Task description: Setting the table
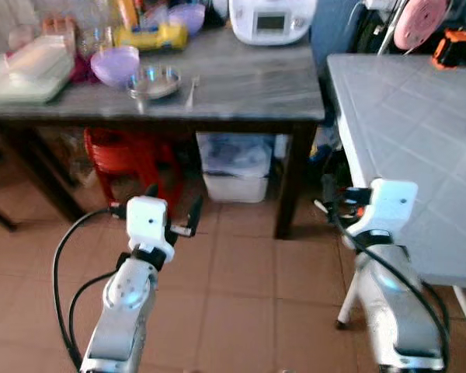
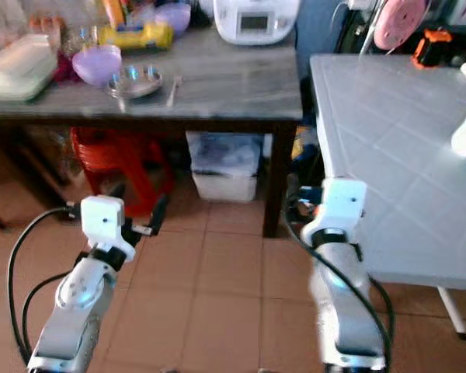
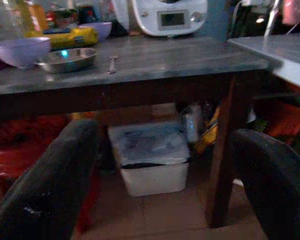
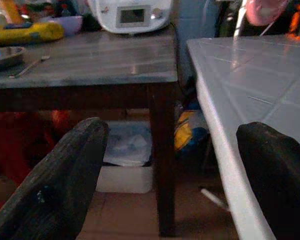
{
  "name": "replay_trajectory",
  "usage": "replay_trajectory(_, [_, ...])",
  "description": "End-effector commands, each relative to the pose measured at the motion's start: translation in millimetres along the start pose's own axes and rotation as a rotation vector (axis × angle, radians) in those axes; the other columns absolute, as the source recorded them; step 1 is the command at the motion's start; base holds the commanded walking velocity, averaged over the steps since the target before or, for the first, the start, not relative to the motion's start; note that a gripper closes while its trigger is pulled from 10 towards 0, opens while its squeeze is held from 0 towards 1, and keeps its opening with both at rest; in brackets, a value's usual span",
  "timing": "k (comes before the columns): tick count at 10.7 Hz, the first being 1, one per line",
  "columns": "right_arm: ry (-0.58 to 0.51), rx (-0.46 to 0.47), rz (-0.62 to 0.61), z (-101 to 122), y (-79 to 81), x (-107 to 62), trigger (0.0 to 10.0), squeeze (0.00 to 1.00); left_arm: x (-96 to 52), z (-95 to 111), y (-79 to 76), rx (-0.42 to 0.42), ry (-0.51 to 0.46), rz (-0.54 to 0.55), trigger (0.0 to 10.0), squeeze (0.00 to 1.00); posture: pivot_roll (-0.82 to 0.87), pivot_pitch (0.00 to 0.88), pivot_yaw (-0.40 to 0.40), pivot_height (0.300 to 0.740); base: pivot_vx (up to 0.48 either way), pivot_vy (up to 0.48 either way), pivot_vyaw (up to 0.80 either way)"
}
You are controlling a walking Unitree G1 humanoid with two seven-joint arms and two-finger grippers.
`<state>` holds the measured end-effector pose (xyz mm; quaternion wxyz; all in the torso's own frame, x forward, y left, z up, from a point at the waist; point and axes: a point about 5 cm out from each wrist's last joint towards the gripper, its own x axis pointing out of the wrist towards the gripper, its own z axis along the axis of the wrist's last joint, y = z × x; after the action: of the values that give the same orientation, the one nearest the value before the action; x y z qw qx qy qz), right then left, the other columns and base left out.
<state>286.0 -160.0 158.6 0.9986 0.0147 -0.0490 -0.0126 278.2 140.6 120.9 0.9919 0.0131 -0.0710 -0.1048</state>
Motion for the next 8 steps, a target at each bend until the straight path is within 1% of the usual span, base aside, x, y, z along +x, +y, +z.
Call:
replay_trajectory(1, [-0.011, -0.004, 0.013, 2.7, 2.0, 0.0, 10.0, 0.0, -0.6, 0.3, 1.4, -0.002, -0.001, 0.004, 10.0, 0.0, -0.09, 0.145, 0.083, 0.74, 0.0, -0.405, 0.0])
replay_trajectory(2, [-0.011, -0.004, 0.014, 2.5, 1.8, -0.6, 10.0, 0.0, -0.2, 0.4, -0.7, -0.006, -0.002, 0.002, 10.0, 0.0, -0.1, 0.146, 0.083, 0.74, 0.0, -0.401, 0.0])
replay_trajectory(4, [-0.036, -0.006, 0.013, 8.2, -0.6, -2.0, 10.0, 0.0, 3.0, 9.2, -3.8, -0.018, -0.029, -0.005, 10.0, 0.0, -0.1, 0.15, 0.081, 0.74, 0.0, -0.401, 0.0])
replay_trajectory(5, [-0.05, -0.023, 0.015, 10.0, -1.7, -2.8, 10.0, 0.0, 2.9, 12.3, -4.9, -0.022, -0.038, -0.008, 10.0, 0.0, -0.1, 0.151, 0.082, 0.74, 0.0, -0.401, 0.0])
replay_trajectory(8, [-0.04, -0.017, 0.021, 7.3, 0.2, -3.4, 10.0, 0.0, 1.6, 9.0, -5.4, -0.02, -0.026, -0.009, 10.0, 0.0, -0.1, 0.15, 0.082, 0.74, 0.0, -0.401, 0.0])
